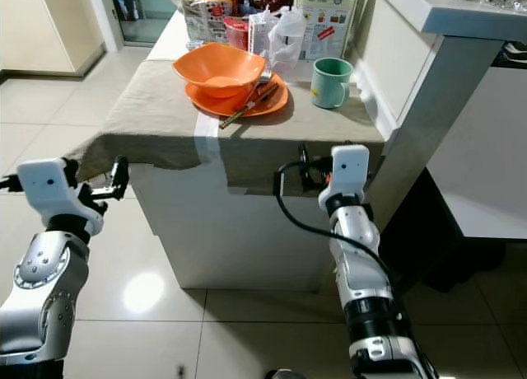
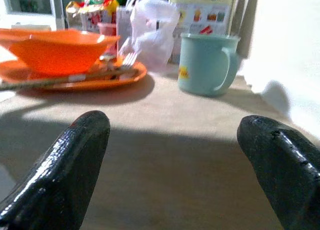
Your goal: Setting the table
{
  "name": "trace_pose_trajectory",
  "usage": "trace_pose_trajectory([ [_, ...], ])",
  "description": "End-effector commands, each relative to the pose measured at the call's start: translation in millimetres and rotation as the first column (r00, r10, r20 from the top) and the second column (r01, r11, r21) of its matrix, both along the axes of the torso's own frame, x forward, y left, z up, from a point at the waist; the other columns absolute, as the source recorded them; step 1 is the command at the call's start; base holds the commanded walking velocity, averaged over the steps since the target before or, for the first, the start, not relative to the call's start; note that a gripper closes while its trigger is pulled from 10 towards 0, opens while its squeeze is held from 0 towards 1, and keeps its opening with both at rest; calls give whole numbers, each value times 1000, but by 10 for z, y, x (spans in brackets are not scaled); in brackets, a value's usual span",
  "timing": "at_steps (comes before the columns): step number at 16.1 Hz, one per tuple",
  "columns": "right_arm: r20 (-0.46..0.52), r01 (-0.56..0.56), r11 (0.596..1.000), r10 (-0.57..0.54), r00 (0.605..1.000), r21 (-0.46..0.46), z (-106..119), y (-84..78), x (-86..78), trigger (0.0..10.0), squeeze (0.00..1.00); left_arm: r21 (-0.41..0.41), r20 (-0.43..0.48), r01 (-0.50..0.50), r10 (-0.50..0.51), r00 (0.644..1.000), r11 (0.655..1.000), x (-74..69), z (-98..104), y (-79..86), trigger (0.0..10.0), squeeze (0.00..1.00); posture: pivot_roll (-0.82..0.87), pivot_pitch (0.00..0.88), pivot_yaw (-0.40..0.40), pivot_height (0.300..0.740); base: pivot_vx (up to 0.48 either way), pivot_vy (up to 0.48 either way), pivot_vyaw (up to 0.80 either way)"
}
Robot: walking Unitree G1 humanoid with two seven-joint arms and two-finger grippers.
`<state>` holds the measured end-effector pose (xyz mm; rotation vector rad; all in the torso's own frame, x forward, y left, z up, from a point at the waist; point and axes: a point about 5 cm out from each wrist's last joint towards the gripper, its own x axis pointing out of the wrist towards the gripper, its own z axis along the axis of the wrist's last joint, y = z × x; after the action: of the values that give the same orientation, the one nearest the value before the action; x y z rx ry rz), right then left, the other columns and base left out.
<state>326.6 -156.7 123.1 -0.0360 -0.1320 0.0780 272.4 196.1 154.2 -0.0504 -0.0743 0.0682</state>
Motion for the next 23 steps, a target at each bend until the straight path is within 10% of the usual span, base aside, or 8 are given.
trace_pose_trajectory([
  [1, -5, -11, 1000, 11, 1000, -9, -1, 19, -9, 10000, 0, 19, -8, 36, -36, 999, 999, 28, 14, -55, 10000, 0, -78, 29, 7, 740, 0, 0, 0],
  [23, 19, -43, 997, 44, 999, -60, -28, 179, -26, 10000, 0, 65, 42, 146, -149, 988, 987, 101, 207, -343, 10000, 0, -77, 0, 21, 740, 352, 13, -20],
])
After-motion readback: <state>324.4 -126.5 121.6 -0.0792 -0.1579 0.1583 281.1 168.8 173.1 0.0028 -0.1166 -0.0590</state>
